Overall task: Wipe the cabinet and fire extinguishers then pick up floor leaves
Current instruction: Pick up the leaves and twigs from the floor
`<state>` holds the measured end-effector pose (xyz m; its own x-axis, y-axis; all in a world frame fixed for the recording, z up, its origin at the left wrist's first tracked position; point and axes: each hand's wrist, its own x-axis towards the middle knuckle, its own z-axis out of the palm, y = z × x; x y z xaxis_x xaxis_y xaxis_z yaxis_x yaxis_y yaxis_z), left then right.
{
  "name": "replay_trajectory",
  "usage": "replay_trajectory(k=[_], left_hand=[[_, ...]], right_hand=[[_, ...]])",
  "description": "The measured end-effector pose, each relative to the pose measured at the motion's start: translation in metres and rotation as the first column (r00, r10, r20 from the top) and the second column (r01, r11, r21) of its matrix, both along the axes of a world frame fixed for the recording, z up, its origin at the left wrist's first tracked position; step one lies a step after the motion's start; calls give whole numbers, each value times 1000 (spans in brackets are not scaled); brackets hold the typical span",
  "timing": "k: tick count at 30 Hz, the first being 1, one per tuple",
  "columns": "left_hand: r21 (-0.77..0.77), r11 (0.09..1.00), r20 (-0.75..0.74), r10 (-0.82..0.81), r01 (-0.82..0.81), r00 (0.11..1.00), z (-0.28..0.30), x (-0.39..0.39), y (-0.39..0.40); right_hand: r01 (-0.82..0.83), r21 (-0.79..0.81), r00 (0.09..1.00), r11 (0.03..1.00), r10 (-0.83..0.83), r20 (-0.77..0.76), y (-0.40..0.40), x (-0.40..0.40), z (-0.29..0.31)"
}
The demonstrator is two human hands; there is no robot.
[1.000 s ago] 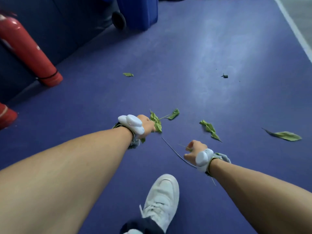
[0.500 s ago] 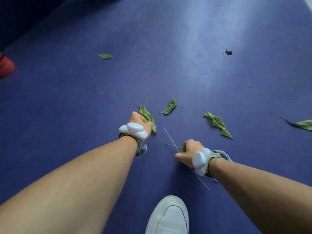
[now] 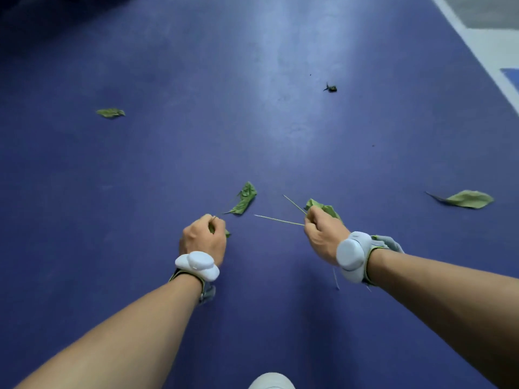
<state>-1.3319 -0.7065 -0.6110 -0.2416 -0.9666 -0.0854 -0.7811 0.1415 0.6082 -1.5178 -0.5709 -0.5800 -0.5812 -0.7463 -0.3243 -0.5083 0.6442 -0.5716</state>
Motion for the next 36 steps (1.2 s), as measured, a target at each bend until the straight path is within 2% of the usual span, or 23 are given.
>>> replay_trajectory(k=[3,5,8,11,17,21,23,26,30,34,36], left_hand=[[-155,985,-145,50,-73,988,5,-16,-5],[-147,987,-149,34,-56,988,6,-24,-10],[-41,999,-66,-29,26,997,4,-38,-22],[13,997,1,-81,81,997,1,-51,-31],[126,987,49,-107,100,993,-13,-75,-25],[135,967,277,-246,215,929,-20,-85,-22],[123,952,341,-306,280,889,-16,-89,-16],[110,935,233,-354,337,906,-7,-96,2],[60,927,86,-373,369,924,7,-101,22],[103,928,-140,-343,358,929,13,-106,34],[115,927,-198,-332,358,922,16,-110,42]], right_hand=[[6,-4,999,1000,-6,-33,2,-24,11],[121,-43,988,992,-125,-91,-2,-40,16],[318,50,946,947,-313,-85,-7,-56,5],[358,115,933,926,-351,-80,-4,-58,-13],[373,45,923,927,-366,-121,13,-52,-25],[414,6,906,910,-411,-96,28,-62,-29],[448,-1,891,894,-446,-81,33,-66,-28],[479,-25,876,878,-479,-54,34,-66,-29],[294,74,955,953,-296,13,33,-59,-33],[198,220,976,955,-213,48,31,-62,-30],[172,224,978,959,-193,78,38,-64,-29]])
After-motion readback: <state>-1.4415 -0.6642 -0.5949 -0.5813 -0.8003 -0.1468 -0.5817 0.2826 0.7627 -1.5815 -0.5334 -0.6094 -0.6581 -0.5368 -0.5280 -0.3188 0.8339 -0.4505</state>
